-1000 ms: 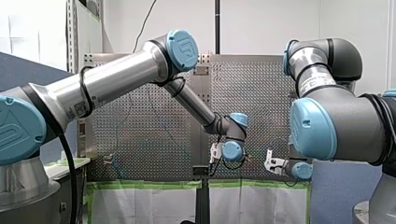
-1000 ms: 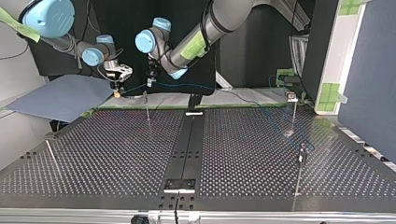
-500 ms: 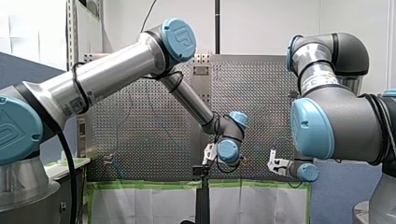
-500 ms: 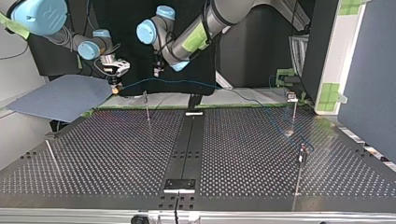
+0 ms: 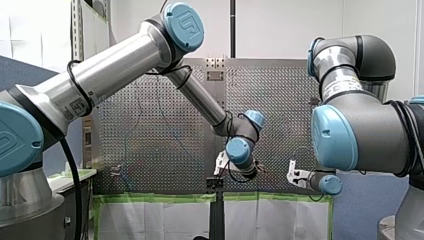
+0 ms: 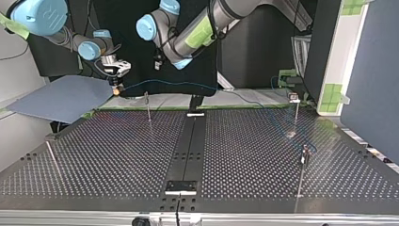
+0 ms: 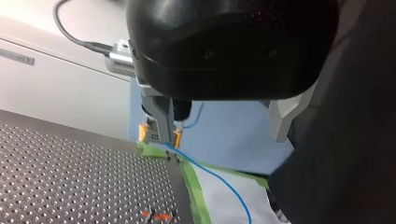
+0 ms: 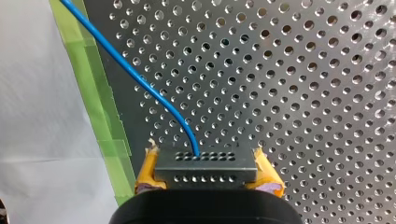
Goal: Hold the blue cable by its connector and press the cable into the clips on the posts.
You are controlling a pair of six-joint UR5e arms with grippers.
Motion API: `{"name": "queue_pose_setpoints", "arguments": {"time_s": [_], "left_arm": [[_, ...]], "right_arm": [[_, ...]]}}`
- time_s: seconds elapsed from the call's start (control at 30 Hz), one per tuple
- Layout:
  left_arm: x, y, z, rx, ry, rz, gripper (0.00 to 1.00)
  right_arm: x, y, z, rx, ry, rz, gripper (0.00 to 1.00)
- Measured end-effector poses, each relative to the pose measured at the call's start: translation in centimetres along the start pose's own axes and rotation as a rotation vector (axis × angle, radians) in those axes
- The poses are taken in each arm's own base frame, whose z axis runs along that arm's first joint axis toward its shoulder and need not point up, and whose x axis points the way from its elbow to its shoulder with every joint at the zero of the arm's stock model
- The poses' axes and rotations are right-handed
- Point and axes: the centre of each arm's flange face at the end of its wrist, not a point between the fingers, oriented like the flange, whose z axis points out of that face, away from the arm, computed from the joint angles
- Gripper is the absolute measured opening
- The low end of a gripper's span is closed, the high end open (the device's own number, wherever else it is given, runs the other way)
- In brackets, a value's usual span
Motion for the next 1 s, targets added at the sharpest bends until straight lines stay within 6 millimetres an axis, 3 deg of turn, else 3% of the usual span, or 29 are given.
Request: {"name": "queue_pose_setpoints", "arguments": {"time_s": [0.3, 0.67, 0.8, 1.0], "left_arm": [[-3.2, -0.1, 1.2, 0.06, 0.021, -0.093, 0.99], [-8.2, 4.1, 4.7, 0.072, 0.049, -0.201, 0.99], [-8.2, 5.2, 6.0, 0.047, 0.071, -0.19, 0.99], [-6.9, 5.0, 7.3, 0.032, 0.113, -0.131, 0.99]], "right_arm": [[0.0, -0.2, 0.1, 0.012, 0.0, 0.003, 0.0], [0.0, -0.6, 0.2, 0.022, 0.003, 0.004, 0.0], [0.0, -0.6, 0.2, 0.024, 0.004, 0.006, 0.0], [0.0, -0.6, 0.2, 0.022, 0.004, 0.007, 0.0]]}}
